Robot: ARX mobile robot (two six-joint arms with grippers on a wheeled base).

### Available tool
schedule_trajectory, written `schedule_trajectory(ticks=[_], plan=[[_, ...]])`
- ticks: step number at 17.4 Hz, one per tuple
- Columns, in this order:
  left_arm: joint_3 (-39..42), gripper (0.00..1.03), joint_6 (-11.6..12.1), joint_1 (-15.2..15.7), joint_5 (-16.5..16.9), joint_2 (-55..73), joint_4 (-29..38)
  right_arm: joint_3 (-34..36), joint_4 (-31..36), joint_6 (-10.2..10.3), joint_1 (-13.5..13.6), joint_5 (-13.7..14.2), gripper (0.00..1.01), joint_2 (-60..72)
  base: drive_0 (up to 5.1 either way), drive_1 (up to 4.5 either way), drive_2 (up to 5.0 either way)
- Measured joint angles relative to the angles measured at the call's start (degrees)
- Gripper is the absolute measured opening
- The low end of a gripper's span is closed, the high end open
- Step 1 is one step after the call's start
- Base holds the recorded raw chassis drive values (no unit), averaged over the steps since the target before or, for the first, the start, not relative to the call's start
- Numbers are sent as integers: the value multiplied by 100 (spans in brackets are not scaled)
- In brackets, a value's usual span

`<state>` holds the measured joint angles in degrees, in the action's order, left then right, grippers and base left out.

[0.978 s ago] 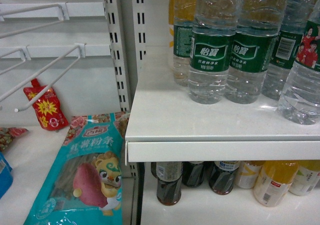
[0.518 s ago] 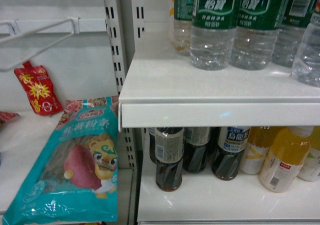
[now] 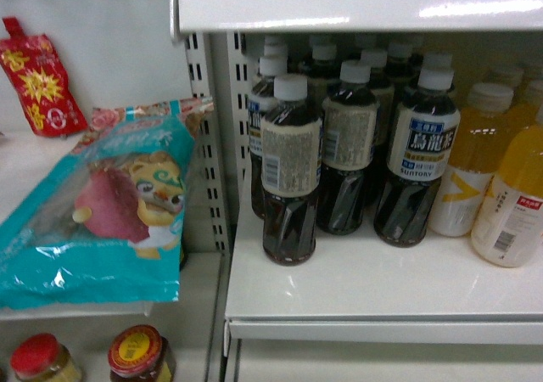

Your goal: Move water from second to third shelf

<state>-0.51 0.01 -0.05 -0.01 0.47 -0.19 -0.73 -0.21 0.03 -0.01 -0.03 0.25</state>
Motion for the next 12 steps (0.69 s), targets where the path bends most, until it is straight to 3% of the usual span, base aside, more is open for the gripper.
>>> schedule_trajectory(ticks=[12], plan=[[0, 98, 2, 0, 0, 0, -13, 0, -9, -9, 0, 4, 98, 0, 0, 0, 0]])
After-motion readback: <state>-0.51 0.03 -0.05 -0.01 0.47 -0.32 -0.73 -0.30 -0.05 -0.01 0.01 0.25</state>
